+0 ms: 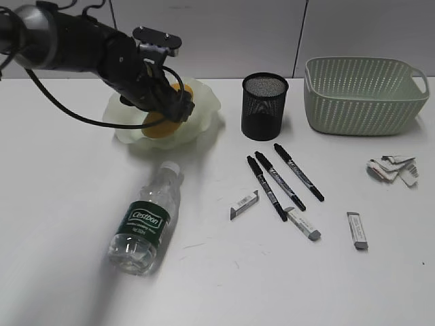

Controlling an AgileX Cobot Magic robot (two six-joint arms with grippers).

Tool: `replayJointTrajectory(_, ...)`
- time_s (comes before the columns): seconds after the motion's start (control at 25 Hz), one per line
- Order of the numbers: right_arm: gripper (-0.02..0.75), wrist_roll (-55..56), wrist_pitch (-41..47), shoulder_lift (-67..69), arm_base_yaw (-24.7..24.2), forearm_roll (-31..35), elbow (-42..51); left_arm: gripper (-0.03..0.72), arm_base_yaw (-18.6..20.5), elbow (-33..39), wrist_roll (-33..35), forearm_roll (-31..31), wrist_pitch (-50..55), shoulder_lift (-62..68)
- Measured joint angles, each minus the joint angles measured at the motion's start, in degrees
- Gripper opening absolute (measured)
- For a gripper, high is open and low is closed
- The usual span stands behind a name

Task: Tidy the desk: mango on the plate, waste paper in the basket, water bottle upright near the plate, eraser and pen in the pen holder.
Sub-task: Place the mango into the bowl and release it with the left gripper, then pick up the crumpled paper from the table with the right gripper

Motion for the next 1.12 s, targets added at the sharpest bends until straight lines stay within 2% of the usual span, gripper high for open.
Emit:
replayJointTrajectory(0.32,0.347,0.0,0.0,0.0,0.0,0.35,0.0,0.618,0.7,0.0,0.0,2.55,0.81,-7.64)
replayJointTrajectory(0.68,0.347,0.0,0.0,0.0,0.0,2.16,0.0,0.666,0.7,0.0,0.0,4.49,-7.01,-6.71)
replayJointTrajectory(0.84,0.347,0.0,0.0,0.0,0.0,2.21,0.0,0.664,0.94,0.0,0.0,4.54,-4.99,-7.9)
replayJointTrajectory(1.0,0.347,0.0,0.0,0.0,0.0,2.27,0.0,0.589,1.0,0.26,0.0,4.32,3.53,-13.81)
replayJointTrajectory(1.12,0.347,0.0,0.0,0.0,0.0,2.27,0.0,0.512,1.0,4.56,0.0,4.43,6.91,-22.78)
